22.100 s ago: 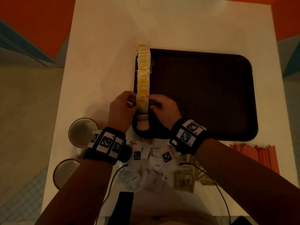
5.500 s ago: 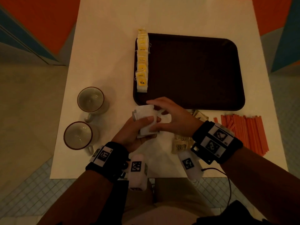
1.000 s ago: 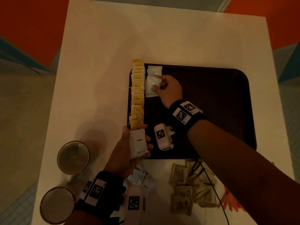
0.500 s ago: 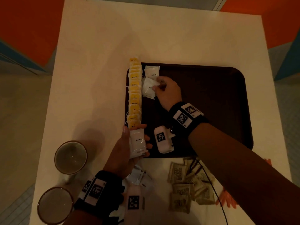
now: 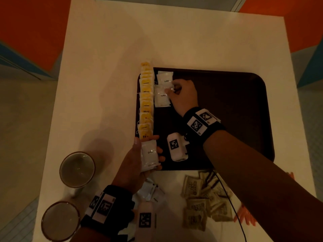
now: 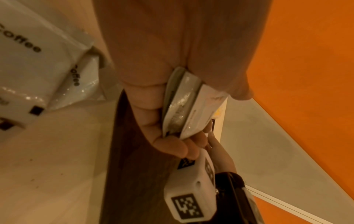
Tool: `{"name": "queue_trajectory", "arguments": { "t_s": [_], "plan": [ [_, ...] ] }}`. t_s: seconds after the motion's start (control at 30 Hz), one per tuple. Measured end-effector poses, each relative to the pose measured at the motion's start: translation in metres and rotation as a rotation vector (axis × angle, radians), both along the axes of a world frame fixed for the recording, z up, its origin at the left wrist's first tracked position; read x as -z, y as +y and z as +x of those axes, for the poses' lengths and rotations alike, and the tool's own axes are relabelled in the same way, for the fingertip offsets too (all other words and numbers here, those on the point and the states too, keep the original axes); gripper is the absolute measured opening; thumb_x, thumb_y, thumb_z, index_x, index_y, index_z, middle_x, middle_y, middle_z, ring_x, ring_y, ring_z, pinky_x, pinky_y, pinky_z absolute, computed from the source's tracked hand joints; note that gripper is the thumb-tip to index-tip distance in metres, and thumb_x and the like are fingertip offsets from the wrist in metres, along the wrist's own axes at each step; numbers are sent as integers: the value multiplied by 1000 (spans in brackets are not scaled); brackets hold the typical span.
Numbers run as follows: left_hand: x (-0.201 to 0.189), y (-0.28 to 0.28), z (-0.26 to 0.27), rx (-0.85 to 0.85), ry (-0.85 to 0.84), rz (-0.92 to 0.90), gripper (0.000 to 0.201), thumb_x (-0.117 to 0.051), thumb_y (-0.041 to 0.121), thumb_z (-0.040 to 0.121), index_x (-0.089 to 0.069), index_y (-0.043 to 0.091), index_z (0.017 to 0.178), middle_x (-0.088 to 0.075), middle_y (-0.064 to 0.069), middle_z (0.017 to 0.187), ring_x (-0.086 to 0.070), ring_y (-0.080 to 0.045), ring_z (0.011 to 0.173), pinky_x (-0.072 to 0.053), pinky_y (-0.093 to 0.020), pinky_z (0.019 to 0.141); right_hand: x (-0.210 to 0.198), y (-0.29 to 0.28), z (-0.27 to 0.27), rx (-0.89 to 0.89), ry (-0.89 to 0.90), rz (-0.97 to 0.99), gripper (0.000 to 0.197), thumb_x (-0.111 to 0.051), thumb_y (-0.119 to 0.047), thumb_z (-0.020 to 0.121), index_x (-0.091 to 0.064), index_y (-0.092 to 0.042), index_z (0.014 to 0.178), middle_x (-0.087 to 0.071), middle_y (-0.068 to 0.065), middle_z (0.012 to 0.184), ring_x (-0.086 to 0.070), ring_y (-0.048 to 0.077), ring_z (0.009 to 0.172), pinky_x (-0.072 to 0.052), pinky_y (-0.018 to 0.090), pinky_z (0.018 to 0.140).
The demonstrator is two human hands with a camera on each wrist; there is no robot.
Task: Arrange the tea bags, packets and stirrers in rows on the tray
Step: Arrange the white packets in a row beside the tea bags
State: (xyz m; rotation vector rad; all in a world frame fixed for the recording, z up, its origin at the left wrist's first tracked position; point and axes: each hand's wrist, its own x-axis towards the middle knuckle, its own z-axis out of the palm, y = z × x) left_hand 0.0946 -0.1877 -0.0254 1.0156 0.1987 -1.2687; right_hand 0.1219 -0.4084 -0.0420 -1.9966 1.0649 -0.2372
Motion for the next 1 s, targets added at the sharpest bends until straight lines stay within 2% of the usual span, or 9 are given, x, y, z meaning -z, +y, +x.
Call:
{"name": "queue_trajectory", "arguments": {
  "t_s": [0.07,0.13,0.27,0.43,0.53,0.63,0.7,0.83,1.0],
  "plan": [
    [1,1,0,0,0,3,75,-70,76,48,-71,24,102,-68,-5,80,-67,-19,67,-54,-29,54,-1,-4,-1,27,5,1,37,-58,-17,89,-53,-7,125,-48,14,127,-55,21,106,-34,11,84],
    [1,1,-1,3,1,7,76,-69,77,48,-71,24,103,-68,-5,81,-66,-19,67,-54,-29,54,-2,-6,0,19,13,31,39,-52,-12,92,-48,-7,131,-49,12,133,-53,20,113,-31,9,86],
    [1,-1,-2,0,6,12,81,-69,77,48,-68,21,107,-68,-5,80,-66,-19,67,-54,-29,54,-6,-1,4,-43,-23,76,32,-50,-3,90,-59,-6,121,-62,10,122,-56,20,112,-38,14,88],
    [1,-1,0,2,29,-9,82,-71,76,45,-68,21,105,-68,-6,79,-66,-19,66,-54,-29,53,0,-4,8,-12,6,108,41,-46,-4,92,-49,-9,132,-54,8,133,-53,18,120,-38,18,96],
    [1,-1,0,9,24,-13,81,-71,77,45,-69,22,104,-68,-5,80,-66,-19,66,-54,-29,54,2,-6,9,-57,23,126,41,-44,-3,92,-50,-10,132,-53,8,134,-53,17,120,-36,14,94],
    [1,-2,0,7,16,-6,81,-70,77,45,-69,23,104,-68,-5,79,-66,-18,66,-53,-28,53,0,-10,4,-11,-4,94,39,-49,-3,90,-52,-9,128,-54,10,131,-55,18,114,-38,13,90],
    [1,-3,0,7,12,3,83,-70,78,44,-68,22,105,-68,-5,79,-67,-19,66,-54,-29,53,-2,-10,-3,5,-24,55,35,-61,-6,84,-57,-8,119,-54,12,124,-58,17,101,-41,13,83],
    [2,-3,-1,7,6,10,79,-69,79,44,-71,24,103,-68,-5,80,-67,-19,67,-54,-29,53,-2,6,-20,-149,97,63,46,-82,-13,64,-56,-10,102,-47,7,109,-52,16,88,-46,24,76],
    [2,-1,-2,7,-2,13,81,-69,78,46,-69,23,105,-68,-5,80,-67,-19,68,-54,-28,53,6,19,-16,-163,26,-19,35,-75,-9,71,-54,-6,99,-46,8,107,-48,14,87,-42,20,75]
  ]
}}
